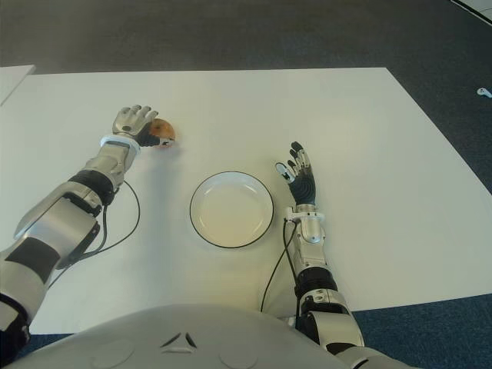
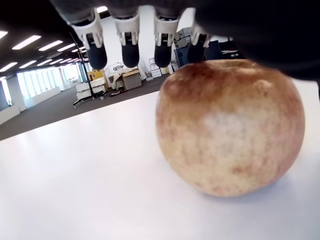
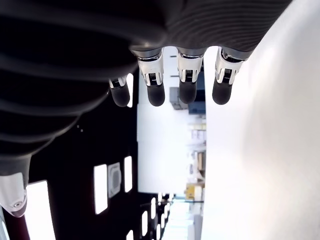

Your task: Put the apples into the plate.

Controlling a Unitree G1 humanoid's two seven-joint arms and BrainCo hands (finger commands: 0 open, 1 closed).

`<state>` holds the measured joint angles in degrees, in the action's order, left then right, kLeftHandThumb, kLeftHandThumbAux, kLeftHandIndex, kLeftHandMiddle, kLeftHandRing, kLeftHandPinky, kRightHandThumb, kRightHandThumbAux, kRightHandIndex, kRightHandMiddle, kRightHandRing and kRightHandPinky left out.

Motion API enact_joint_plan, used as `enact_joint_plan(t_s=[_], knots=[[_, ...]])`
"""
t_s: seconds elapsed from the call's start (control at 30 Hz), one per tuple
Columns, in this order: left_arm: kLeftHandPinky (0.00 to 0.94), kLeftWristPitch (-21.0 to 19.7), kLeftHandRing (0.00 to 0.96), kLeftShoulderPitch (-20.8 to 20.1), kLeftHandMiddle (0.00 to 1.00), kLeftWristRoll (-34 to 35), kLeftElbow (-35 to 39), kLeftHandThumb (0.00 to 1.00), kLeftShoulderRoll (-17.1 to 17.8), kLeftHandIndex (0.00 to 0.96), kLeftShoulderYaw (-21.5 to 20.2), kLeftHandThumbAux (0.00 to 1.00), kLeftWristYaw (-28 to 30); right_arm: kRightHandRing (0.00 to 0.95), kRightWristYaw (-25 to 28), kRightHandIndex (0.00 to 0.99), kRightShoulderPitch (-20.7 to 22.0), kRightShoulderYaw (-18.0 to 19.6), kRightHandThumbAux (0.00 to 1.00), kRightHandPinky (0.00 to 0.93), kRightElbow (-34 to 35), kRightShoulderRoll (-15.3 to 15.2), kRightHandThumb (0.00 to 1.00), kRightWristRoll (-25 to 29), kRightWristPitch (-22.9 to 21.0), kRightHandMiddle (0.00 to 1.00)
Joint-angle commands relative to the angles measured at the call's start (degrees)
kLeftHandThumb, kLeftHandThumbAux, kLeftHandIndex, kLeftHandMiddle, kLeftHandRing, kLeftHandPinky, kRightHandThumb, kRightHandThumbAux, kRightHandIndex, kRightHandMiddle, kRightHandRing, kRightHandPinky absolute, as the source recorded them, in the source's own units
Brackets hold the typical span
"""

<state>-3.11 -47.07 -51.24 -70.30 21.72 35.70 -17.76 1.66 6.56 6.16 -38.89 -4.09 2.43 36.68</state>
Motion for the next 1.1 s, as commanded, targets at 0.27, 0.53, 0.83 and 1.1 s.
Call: enact_joint_plan(t_s=[0.27, 0.53, 0.83, 1.1], knots=[[0.0, 1.33, 0.0, 0.31, 0.0, 3.68, -0.87, 0.282, -1.62, 0.0, -1.92, 0.168, -1.01, 0.0, -1.56, 0.0, -9.5, -0.08, 0.536, 0.0, -10.07, -0.63, 0.118, -2.19, 0.15, 0.0], [0.0, 1.19, 0.0, 0.37, 0.0, 4.26, -1.01, 0.271, -1.85, 0.0, -1.77, 0.165, -0.99, 0.0, -1.0, 0.0, -9.67, 0.02, 0.553, 0.0, -10.42, -0.43, 0.113, -1.29, 1.08, 0.0], [0.0, 1.09, 0.0, 0.73, 0.0, 4.03, -1.89, 0.279, -2.59, 0.0, -1.03, 0.177, -1.18, 0.0, 0.02, 0.0, -9.79, 1.19, 0.53, 0.0, -10.3, 0.58, 0.109, 0.71, 3.29, 0.0], [0.0, 1.33, 0.0, 1.07, 0.0, 3.9, -2.5, 0.261, -3.03, 0.0, -0.67, 0.182, -1.56, 0.0, 1.22, 0.0, -11.03, 2.15, 0.527, 0.0, -8.42, -0.08, 0.108, 1.67, 3.33, 0.0]])
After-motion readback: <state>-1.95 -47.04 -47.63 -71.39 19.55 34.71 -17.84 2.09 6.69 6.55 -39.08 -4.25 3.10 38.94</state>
